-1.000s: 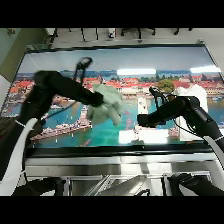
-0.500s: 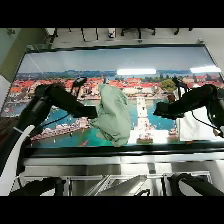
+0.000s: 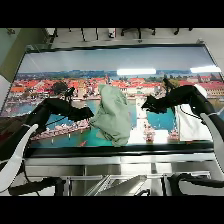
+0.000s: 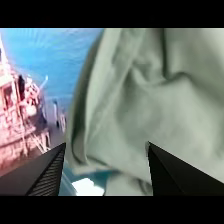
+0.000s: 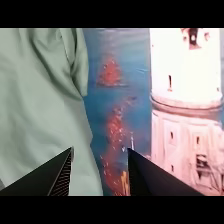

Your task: Fold the shirts.

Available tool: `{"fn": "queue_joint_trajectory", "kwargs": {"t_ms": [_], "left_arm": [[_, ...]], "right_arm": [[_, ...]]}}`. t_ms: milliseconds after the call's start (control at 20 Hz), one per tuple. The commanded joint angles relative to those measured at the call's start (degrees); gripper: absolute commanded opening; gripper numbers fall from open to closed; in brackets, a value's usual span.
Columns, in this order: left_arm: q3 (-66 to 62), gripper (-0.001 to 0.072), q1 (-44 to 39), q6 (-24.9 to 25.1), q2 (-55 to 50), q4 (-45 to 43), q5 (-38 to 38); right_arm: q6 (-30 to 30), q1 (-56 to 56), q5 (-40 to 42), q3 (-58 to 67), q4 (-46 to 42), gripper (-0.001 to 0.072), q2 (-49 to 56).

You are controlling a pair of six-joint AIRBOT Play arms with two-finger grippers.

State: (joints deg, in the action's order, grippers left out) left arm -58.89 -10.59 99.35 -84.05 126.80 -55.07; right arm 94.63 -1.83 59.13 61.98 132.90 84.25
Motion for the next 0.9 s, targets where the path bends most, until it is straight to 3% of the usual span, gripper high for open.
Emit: {"fn": "queue_joint_trajectory", "kwargs": {"t_ms": [0, 250, 300, 400, 450, 800, 850], "left_arm": [[-4.1, 0.0554, -0.6, 2.8, -8.0, 1.8, 0.1], [-9.0, 0.0551, -1.6, 3.1, -14.7, 1.9, -2.6], [-9.4, 0.0497, -2.0, 3.1, -15.2, 1.9, -2.6], [-9.4, 0.0078, -2.3, 4.4, -15.0, 1.9, -2.0], [-9.4, 0.0017, -2.3, 5.3, -14.8, 1.8, -2.1], [-9.3, 0.0015, 1.3, 6.3, -10.9, 1.8, -2.6], [-9.3, 0.0015, 1.8, 6.3, -10.0, 1.8, -2.5]], "right_arm": [[1.4, -3.9, -8.1, 0.5, 5.4, 0.0391, 6.7], [1.4, -7.9, -10.3, 7.3, 7.4, 0.039, 13.7], [1.1, -8.4, -10.3, 9.1, 7.6, 0.039, 14.9], [0.9, -9.3, -10.1, 12.4, 8.3, 0.0378, 17.1], [0.2, -9.8, -10.1, 13.7, 8.3, 0.0376, 18.2], [-1.2, -10.4, -10.4, 17.9, 8.3, 0.0359, 22.7], [-1.2, -10.4, -10.5, 18.1, 8.3, 0.0222, 22.7]]}}
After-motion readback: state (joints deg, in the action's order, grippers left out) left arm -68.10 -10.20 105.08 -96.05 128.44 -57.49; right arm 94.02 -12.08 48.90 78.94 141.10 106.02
